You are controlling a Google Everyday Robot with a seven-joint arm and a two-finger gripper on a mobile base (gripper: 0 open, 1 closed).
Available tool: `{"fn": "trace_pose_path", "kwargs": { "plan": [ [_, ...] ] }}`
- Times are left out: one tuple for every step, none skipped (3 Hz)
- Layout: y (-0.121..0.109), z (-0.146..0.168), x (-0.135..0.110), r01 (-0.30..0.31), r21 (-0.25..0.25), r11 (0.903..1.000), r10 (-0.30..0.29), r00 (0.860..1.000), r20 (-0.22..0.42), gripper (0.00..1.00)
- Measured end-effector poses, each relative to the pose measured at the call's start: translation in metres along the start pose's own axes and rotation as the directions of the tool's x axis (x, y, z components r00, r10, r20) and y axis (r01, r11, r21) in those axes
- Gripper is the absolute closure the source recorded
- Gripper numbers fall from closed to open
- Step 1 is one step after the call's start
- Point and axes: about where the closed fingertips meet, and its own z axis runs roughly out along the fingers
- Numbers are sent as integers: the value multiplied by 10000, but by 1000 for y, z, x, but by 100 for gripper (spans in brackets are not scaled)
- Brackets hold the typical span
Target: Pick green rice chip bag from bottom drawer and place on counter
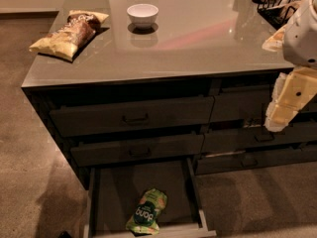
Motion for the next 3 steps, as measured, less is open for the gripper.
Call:
{"fn": "trace_pose_path", "kwargs": {
  "plan": [
    [0,0,0,0,0,10000,0,10000,0,0],
    [4,47,-9,122,-654,9978,-110,9998,184,0],
    [28,132,-24,583,-1332,9894,-521,9974,490,0]
  ]
}}
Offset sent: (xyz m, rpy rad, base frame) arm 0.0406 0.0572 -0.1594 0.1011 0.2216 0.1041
